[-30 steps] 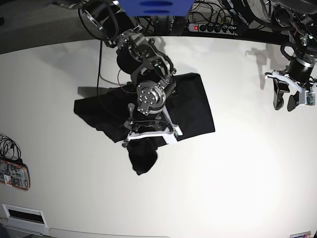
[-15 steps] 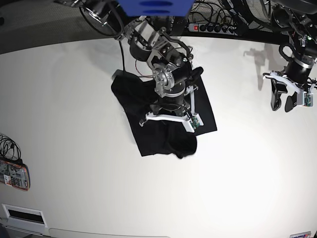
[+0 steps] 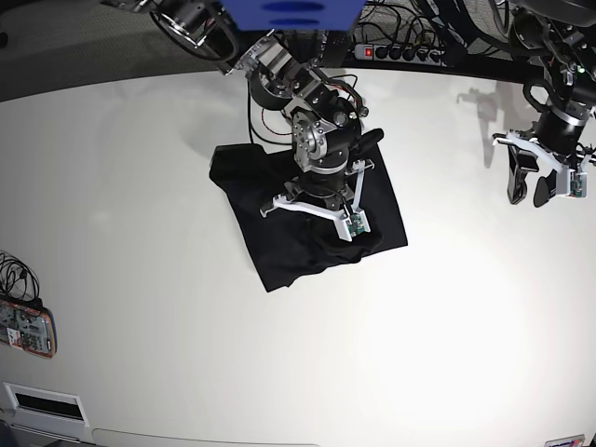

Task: Fold the T-shirt properly
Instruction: 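Grasp the shirt's loose end with the right gripper and fold it over the bundle, then press the folded end down with the right gripper and release, then grasp the bundle's edge with the right gripper and tug it straight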

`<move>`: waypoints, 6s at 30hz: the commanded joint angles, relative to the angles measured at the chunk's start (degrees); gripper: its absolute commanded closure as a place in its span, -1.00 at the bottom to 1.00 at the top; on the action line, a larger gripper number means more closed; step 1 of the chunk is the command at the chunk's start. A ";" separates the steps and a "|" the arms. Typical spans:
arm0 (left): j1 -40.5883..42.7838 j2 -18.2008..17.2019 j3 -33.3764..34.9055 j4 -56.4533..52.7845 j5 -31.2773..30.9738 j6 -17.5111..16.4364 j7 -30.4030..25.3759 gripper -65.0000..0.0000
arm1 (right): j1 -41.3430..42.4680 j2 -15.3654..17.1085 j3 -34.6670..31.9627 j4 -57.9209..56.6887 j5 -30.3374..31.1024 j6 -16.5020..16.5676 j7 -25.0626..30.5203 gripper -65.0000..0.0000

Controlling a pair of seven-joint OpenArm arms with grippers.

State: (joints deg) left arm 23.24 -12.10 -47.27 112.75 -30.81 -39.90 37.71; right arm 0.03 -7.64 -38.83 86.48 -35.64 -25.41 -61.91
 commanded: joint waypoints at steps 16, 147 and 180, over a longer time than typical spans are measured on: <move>-0.08 -0.78 -0.08 0.97 -0.97 -0.10 -1.45 0.18 | 8.27 -0.93 -17.22 -3.44 0.17 -7.43 -8.55 0.93; 2.03 -0.69 2.47 2.55 5.01 -0.10 -1.54 0.18 | 9.07 10.23 -11.59 15.98 25.92 -12.17 6.48 0.04; 2.03 -0.87 4.85 0.97 5.01 -0.10 -1.63 0.18 | -3.51 22.01 -6.58 21.52 25.92 -12.17 6.31 0.04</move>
State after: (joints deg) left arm 25.39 -12.25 -42.11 112.90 -24.84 -40.12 37.54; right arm -3.70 14.48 -45.47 107.35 -9.04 -37.32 -56.42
